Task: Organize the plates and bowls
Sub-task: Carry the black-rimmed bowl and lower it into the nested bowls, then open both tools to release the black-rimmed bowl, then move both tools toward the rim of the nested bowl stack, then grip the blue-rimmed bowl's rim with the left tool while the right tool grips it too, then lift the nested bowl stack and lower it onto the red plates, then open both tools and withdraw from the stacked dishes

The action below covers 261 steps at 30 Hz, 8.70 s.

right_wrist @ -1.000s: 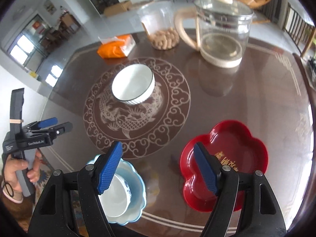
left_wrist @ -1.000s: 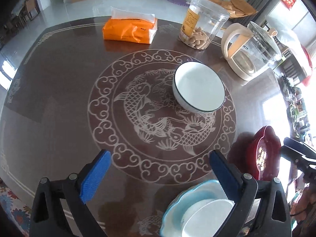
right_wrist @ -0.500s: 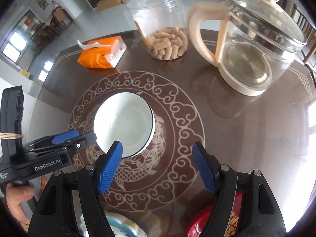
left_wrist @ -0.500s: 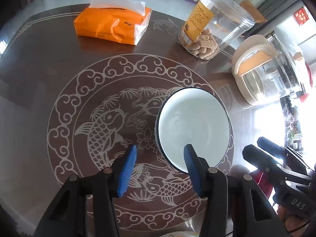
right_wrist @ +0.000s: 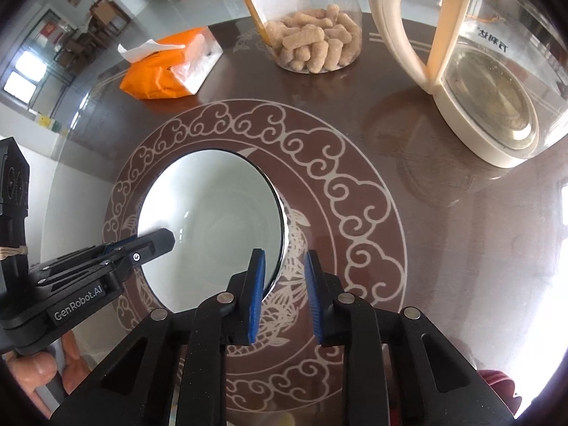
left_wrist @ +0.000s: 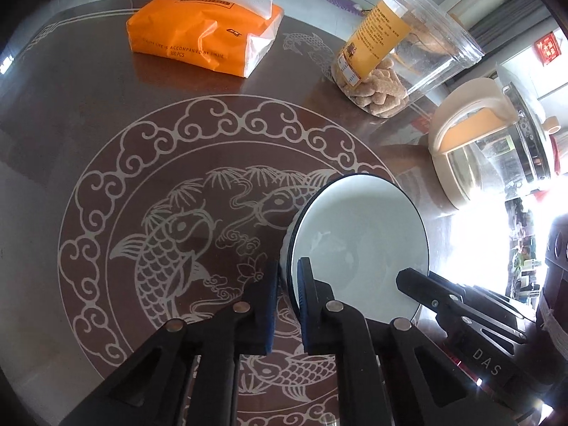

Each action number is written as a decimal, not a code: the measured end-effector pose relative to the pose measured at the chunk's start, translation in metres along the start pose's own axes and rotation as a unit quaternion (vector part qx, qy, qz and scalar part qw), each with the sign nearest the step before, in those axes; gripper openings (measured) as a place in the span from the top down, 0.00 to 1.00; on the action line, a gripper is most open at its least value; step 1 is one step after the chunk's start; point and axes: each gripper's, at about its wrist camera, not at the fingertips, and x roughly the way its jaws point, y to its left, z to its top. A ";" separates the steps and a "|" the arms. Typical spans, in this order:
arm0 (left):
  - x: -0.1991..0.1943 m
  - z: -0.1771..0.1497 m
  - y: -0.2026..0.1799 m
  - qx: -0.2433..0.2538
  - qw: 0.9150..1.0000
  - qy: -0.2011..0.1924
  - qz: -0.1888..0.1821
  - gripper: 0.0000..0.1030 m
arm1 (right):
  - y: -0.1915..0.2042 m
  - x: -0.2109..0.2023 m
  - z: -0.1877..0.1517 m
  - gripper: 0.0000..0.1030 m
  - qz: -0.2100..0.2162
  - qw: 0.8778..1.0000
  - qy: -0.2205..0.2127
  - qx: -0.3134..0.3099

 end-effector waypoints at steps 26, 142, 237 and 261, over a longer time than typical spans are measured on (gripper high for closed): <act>-0.170 -0.116 -0.034 0.071 0.995 -0.058 -0.025 0.89 | 0.061 -0.156 -0.097 0.86 0.023 0.996 -0.069 -0.046; -0.114 -0.343 0.057 0.054 0.982 -0.182 0.002 0.21 | 0.013 -0.127 -0.373 0.34 -0.017 0.961 -0.274 -0.024; -0.001 -0.208 -0.189 0.185 0.969 -0.146 -0.073 0.86 | -0.191 -0.139 -0.249 0.86 -0.020 0.952 -0.278 0.126; -0.104 -0.263 -0.147 0.218 0.931 -0.281 0.079 0.05 | -0.168 -0.194 -0.309 0.34 -0.106 0.931 -0.331 0.113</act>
